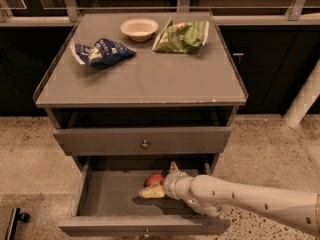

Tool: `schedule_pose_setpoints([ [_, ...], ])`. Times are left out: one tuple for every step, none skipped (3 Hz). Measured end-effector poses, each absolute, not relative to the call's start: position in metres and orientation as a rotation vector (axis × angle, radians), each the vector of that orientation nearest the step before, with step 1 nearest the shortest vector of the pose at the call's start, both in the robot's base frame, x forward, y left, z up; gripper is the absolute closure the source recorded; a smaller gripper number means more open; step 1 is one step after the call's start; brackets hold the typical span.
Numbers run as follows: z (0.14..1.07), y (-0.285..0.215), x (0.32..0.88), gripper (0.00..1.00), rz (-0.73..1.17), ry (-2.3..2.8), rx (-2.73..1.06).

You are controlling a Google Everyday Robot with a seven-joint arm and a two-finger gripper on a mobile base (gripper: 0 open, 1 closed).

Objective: Pick apple from middle drawer and place on counter

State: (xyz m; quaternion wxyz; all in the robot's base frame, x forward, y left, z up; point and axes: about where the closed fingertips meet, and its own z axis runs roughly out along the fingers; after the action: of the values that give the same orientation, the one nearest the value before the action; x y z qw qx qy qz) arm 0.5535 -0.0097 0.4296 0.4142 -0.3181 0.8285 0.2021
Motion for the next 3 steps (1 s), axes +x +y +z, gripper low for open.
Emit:
schedule_pose_setpoints([
  [0.421,-0.013,0.549,0.0,0.507,2.115,-0.809],
  [0.411,-0.017,0.542,0.0,0.507,2.151,-0.82],
  [0.406,-0.015,0.538,0.0,0.517,2.168,-0.821],
])
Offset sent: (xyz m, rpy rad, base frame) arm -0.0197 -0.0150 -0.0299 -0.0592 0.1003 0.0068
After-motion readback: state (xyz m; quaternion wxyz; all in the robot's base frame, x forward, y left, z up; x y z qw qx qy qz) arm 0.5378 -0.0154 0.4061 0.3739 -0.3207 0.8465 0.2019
